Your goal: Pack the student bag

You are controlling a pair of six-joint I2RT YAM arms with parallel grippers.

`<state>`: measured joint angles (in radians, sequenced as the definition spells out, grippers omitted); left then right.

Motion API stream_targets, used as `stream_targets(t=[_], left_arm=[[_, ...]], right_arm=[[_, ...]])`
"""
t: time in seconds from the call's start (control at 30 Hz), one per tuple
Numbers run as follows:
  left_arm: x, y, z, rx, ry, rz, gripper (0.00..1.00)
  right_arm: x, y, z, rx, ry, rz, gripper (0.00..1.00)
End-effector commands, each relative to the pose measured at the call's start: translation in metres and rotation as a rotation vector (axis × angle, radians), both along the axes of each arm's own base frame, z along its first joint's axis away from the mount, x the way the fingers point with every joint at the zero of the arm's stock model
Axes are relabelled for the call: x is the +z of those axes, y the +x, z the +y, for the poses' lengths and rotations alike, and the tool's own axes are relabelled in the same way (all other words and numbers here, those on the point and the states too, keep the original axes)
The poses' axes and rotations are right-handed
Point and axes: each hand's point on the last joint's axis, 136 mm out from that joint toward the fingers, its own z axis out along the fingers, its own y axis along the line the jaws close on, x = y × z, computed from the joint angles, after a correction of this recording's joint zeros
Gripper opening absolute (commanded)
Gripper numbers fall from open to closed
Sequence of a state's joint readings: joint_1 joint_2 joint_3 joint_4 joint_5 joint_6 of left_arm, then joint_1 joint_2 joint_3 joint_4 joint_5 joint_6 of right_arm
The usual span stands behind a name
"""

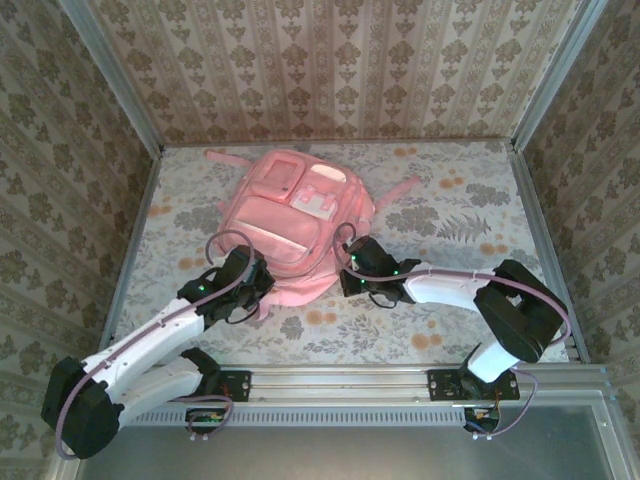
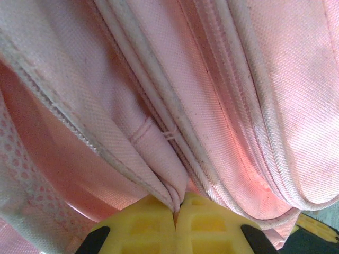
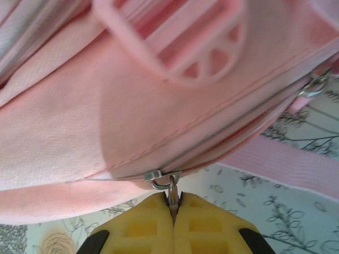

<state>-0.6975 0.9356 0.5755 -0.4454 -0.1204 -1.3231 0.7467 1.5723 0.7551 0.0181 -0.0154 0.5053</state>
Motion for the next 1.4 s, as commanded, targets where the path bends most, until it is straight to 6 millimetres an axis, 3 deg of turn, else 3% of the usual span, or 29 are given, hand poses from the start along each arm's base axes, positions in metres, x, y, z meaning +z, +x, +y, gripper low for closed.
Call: stream_targets(t=[0.0,0.33,0.5,0.7,0.77,0.9,1.13,1.37], left_arm=[[0.004,0.005,0.012,0.025,0.033,-0.041,0.00],[0.008,0.007,0.000,-0.025,-0.002,-0.050,0.01],[0.010,0.005,-0.010,-0.089,-0.008,-0.047,0.43],[0.027,0.005,-0.012,-0.158,0.000,-0.116,0.75],[0.040,0.006,-0.018,-0.224,-0.001,-0.173,0.80],[0.071,0.006,-0.024,-0.339,0.019,-0.315,1.00],[0.113,0.001,-0.022,-0.449,0.020,-0.559,1.00],[0.116,0.005,-0.009,-0.432,0.037,-0.542,1.00]], right_arm=[[-0.017,0.000,-0.026,-0.034,-0.083,0.066,0.00],[-0.012,0.023,-0.041,-0.106,-0.088,0.090,0.00],[-0.012,0.025,-0.061,-0.142,-0.102,0.106,0.00],[-0.006,0.036,-0.094,-0.212,-0.105,0.120,0.00],[-0.003,0.042,-0.107,-0.240,-0.104,0.133,0.00],[0.002,0.056,-0.136,-0.316,-0.087,0.140,0.00],[0.002,0.061,-0.161,-0.380,-0.077,0.139,0.00],[0.002,0.055,-0.179,-0.442,-0.104,0.112,0.00]])
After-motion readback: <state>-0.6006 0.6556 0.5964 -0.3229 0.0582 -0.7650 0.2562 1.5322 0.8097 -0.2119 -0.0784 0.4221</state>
